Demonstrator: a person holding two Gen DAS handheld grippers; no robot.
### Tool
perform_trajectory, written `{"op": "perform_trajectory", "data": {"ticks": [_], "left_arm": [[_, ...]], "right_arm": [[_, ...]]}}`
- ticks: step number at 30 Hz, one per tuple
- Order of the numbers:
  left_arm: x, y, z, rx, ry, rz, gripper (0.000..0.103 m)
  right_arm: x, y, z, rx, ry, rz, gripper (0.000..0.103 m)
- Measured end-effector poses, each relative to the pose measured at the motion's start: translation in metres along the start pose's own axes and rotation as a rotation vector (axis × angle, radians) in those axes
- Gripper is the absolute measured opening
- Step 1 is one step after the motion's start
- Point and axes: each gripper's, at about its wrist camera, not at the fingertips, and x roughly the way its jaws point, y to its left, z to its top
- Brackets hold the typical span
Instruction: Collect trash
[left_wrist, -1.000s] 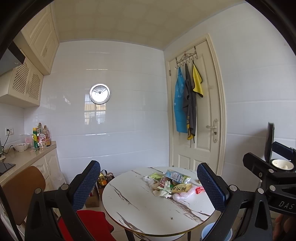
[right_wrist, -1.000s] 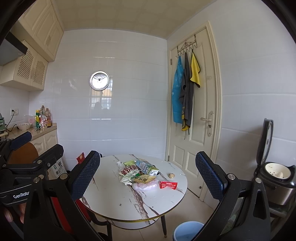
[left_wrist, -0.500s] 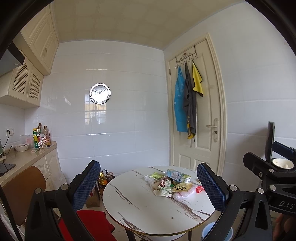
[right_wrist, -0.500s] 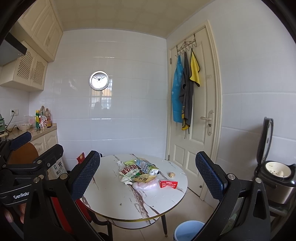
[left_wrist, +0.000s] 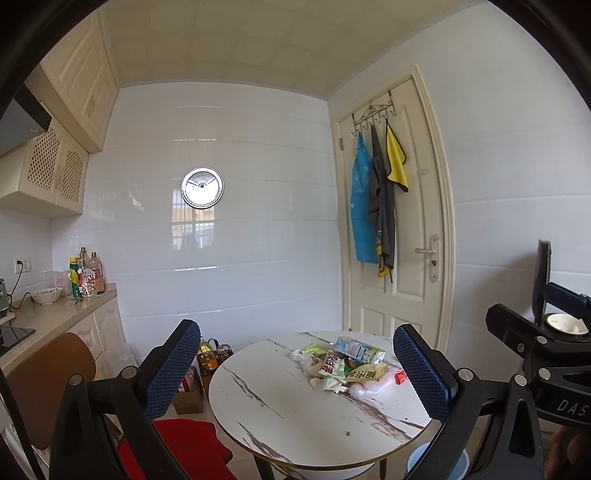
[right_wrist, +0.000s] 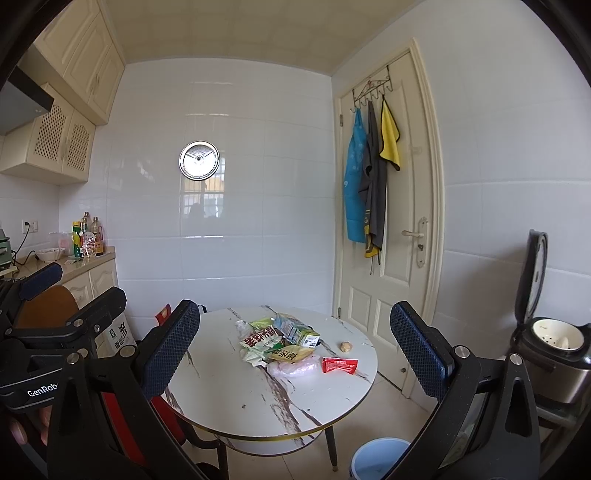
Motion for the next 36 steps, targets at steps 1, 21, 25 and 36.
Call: {"op": "perform_trajectory", "data": {"ticks": [1, 21, 25, 36], "left_arm": [[0.0, 0.0, 0.0, 0.001, -0.001, 0.001, 0.102], [0.003, -0.008, -0.004, 0.008, 0.009, 0.003, 0.102], [0.011, -0.013, -0.005, 0.015, 0.021, -0.004, 0.102], [0.086, -0.037, -0.023, 0.054, 0.125, -0.026, 0.102]], "right_arm": [[0.0, 0.0, 0.0, 0.0, 0.0, 0.0, 0.103], [0.003, -0.002, -0.003, -0.003, 0.006, -0.003, 0.103], [0.007, -0.009, -0.007, 0.001, 0.017, -0.009, 0.103], [0.043, -0.054, -0.04, 0.012, 0.075, -0.044, 0.103]]}}
